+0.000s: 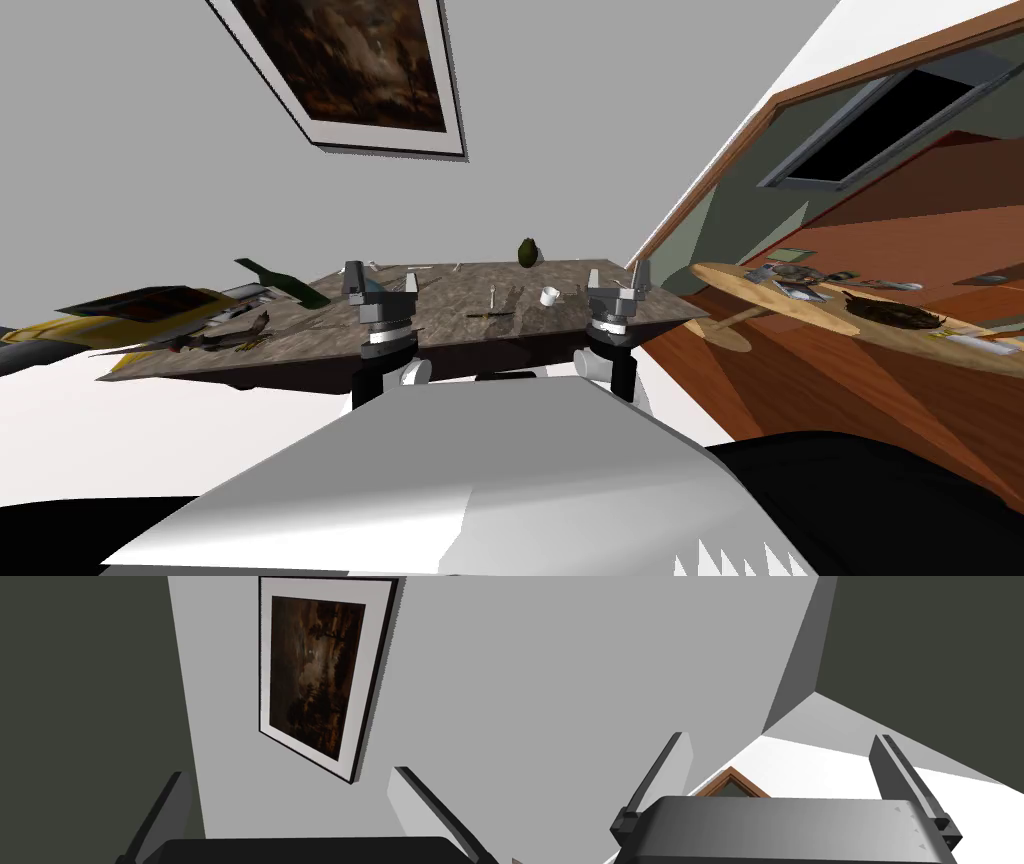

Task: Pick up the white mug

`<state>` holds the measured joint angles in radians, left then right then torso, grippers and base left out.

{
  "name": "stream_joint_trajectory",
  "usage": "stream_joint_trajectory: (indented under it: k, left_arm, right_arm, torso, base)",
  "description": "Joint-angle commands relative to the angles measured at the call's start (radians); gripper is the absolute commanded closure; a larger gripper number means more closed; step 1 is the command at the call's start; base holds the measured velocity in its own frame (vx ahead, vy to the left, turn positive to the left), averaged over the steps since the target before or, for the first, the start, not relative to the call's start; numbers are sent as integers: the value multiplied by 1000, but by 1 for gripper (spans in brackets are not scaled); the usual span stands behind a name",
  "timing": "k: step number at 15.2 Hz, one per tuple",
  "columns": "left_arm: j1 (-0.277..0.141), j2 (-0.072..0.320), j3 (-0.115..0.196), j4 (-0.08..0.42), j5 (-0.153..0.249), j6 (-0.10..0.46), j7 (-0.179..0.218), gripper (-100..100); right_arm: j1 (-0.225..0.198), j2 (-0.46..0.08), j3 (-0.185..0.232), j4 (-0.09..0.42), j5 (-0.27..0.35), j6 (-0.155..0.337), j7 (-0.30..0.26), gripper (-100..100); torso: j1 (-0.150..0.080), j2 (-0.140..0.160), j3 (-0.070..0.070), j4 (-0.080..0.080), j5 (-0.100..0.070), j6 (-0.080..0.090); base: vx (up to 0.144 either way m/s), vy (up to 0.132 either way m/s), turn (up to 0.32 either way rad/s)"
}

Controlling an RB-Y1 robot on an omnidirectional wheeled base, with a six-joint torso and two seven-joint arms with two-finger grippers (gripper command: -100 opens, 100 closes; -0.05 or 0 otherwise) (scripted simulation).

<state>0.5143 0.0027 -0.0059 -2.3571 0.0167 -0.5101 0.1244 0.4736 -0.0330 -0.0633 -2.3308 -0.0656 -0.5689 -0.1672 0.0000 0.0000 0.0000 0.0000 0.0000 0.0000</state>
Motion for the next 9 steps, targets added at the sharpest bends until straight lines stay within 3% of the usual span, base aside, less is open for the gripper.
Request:
stream_joint_trajectory:
  k: [1, 4, 9]
  left_arm:
    - [0, 0, 0, 0, 0, 0, 0, 0]
    - [0, 0, 0, 0, 0, 0, 0, 0]
    - [0, 0, 0, 0, 0, 0, 0, 0]
  right_arm:
    - [10, -44, 14, 28, 4, -2, -9, -100]
    - [23, -103, 34, 71, 10, -5, -21, -100]
    - [42, -183, 61, 130, 18, -9, -38, -100]
  torso:
    - [0, 0, 0, 0, 0, 0]
    - [1, 9, 5, 2, 0, 0]
    - [1, 7, 4, 1, 0, 0]
  base:
    - [-63, 4, 99]
    - [-146, 17, 146]
    - [-81, 19, 113]
